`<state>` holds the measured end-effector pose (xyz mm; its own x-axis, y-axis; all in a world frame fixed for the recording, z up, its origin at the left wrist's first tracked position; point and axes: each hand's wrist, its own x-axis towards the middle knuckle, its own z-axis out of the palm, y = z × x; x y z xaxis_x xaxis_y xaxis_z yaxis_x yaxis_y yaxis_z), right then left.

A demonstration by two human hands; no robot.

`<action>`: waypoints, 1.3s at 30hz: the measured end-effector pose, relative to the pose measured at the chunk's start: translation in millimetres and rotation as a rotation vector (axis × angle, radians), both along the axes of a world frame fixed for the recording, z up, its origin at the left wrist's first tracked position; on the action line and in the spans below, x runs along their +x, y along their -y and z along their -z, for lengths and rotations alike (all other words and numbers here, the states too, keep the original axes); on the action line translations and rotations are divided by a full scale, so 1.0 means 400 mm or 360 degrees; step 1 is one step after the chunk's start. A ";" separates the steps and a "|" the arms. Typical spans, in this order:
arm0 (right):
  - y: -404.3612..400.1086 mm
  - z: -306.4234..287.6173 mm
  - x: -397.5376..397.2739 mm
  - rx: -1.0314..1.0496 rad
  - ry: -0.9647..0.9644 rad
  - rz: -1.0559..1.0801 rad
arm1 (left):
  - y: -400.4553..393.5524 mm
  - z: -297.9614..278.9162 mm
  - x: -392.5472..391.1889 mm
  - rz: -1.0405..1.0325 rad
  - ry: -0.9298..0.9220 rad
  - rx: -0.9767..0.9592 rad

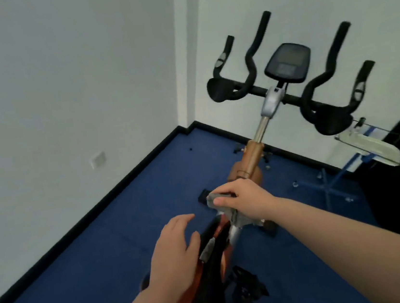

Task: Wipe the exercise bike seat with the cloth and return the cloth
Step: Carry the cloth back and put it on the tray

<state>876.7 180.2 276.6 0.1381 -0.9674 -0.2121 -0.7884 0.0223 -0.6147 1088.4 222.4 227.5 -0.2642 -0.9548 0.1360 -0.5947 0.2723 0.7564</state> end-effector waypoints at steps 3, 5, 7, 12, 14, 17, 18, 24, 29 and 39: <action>-0.048 -0.041 -0.118 -0.0064 -0.0004 0.0217 | 0.054 -0.035 -0.115 0.0197 0.0037 -0.0090; -0.091 -0.069 -0.204 -0.0133 -0.0069 0.0360 | 0.073 -0.065 -0.204 0.0320 0.0065 -0.0141; -0.144 -0.095 -0.293 -0.0209 -0.0088 0.0499 | 0.078 -0.100 -0.299 0.0411 0.0107 -0.0175; -0.288 -0.152 -0.530 -0.0335 -0.0163 0.0785 | 0.039 -0.189 -0.567 0.0555 0.0191 -0.0286; -0.347 -0.170 -0.633 -0.0401 -0.0160 0.0897 | 0.011 -0.210 -0.684 0.0613 0.0215 -0.0322; -0.438 -0.196 -0.796 -0.0428 -0.0199 0.0974 | -0.042 -0.237 -0.865 0.0655 0.0286 -0.0340; -0.467 -0.204 -0.850 -0.0444 -0.0235 0.0984 | -0.059 -0.245 -0.924 0.0656 0.0315 -0.0342; -0.619 -0.257 -1.117 -0.0471 -0.0499 0.1107 | -0.155 -0.291 -1.232 0.0698 0.0478 -0.0414; -0.681 -0.288 -1.264 -0.0432 -0.0540 0.1199 | -0.191 -0.327 -1.416 0.0754 0.0608 -0.0458; -0.579 -0.300 -1.492 -0.0402 -0.0649 0.1350 | -0.056 -0.351 -1.709 0.0852 0.0677 -0.0619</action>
